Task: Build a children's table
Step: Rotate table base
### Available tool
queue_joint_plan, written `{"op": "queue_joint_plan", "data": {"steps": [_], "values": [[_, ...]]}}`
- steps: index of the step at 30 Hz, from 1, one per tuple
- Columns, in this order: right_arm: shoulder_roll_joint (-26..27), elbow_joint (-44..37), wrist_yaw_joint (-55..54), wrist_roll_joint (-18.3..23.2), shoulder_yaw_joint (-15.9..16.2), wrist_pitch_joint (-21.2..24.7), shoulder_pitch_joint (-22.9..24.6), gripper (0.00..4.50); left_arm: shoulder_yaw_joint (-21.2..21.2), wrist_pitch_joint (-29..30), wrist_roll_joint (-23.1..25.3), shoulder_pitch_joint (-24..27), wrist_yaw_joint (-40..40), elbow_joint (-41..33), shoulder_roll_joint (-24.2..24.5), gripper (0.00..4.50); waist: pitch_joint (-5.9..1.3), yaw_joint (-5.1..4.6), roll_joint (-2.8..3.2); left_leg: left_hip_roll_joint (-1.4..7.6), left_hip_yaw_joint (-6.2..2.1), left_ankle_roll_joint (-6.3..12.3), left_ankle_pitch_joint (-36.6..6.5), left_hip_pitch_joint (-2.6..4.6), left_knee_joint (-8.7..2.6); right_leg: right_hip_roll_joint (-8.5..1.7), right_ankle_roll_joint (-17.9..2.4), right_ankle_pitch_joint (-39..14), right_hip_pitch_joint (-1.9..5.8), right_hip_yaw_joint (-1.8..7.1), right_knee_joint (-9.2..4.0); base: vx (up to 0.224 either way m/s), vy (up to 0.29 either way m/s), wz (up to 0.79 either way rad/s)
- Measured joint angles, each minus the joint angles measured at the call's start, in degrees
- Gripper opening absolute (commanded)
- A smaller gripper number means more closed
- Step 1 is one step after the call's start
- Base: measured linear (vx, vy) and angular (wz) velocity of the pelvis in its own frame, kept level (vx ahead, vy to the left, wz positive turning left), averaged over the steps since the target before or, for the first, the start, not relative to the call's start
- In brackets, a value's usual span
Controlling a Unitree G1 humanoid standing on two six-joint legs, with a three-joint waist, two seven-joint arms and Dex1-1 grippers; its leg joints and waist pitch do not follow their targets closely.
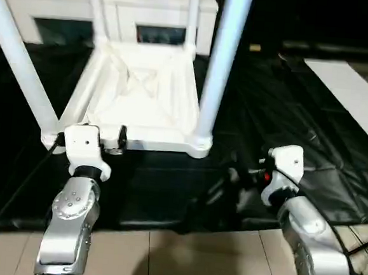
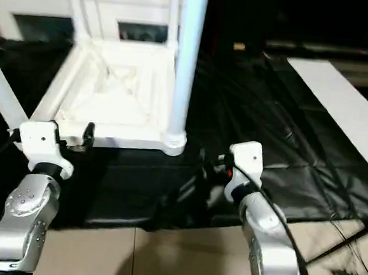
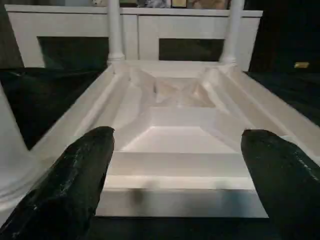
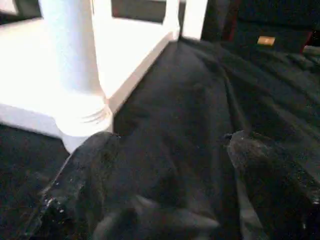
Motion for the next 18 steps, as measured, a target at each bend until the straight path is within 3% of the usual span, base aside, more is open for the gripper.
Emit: {"op": "queue_joint_plan", "data": {"steps": [1,3,4,8,9,13,16,18], "values": [[-0.2,0.0,0.1,-0.1,0.0,0.0,0.0,3.95,-0.6,0.2,0.1,-0.1,0.0,0.0,-0.1,4.50,-0.11,0.58,0.19,-0.18,0.97,-0.24,0.1,0.42,-0.40,0.17,0.0,0.1,-0.25,-0.05,-0.01,-0.025,-0.134,-0.03],[0.1,0.0,0.4,0.1,0.0,0.0,0.0,3.95,-0.4,0.2,-0.1,-0.3,-0.1,-0.1,0.5,4.50,-0.12,1.41,0.04,-0.10,1.70,-0.89,0.4,0.69,-1.23,0.27,-0.3,0.3,-0.77,-0.13,-0.05,-0.018,-0.118,-0.02],[0.1,0.0,0.6,0.2,0.4,0.0,0.0,3.95,-0.3,0.5,-0.1,-0.3,-0.3,-0.1,0.8,4.50,-0.13,1.77,0.09,0.38,1.90,-2.19,1.0,0.66,-1.57,0.59,-0.3,0.4,-0.95,-0.17,-0.12,-0.001,-0.065,-0.02],[0.0,0.0,1.2,0.2,1.5,0.0,0.0,3.95,-0.1,1.6,-0.7,-0.3,-0.9,-0.2,1.0,4.50,-0.14,2.55,0.12,1.20,2.14,-3.35,0.9,1.13,-1.70,1.03,-0.3,0.9,-0.39,-0.16,-1.37,0.000,-0.016,-0.01],[0.0,0.0,1.5,0.2,1.7,0.0,0.0,3.95,-0.1,1.7,-0.7,-0.2,-1.0,-0.2,1.0,4.50,-0.06,2.53,0.19,1.29,2.35,-3.44,0.8,1.49,-1.88,1.03,-0.2,1.0,0.09,-0.16,-1.93,0.000,0.000,0.00],[0.0,0.0,2.2,0.2,2.6,0.0,-0.6,3.95,-0.2,1.8,-1.1,0.1,-1.1,-0.5,0.8,4.50,0.06,2.18,-0.08,1.41,3.70,-3.37,-0.2,4.28,-2.94,0.88,0.0,1.0,3.45,0.04,-4.63,0.068,0.063,-0.01],[0.0,0.2,2.3,0.3,2.6,-0.1,-1.3,3.95,-0.4,2.0,-1.2,0.1,-1.2,-1.1,0.8,4.50,-0.13,2.15,-0.40,1.41,3.93,-3.01,-0.9,4.93,-3.02,0.88,0.2,0.9,4.73,0.12,-5.90,0.098,0.051,-0.01],[0.1,0.4,2.3,0.3,2.6,-0.1,-1.6,3.95,-0.3,2.0,-1.3,0.3,-1.2,-1.3,0.8,4.50,-0.26,1.95,-0.59,1.22,3.99,-2.59,-1.3,4.97,-2.93,0.69,0.4,0.7,4.85,0.20,-5.95,0.119,0.035,0.02]]}}
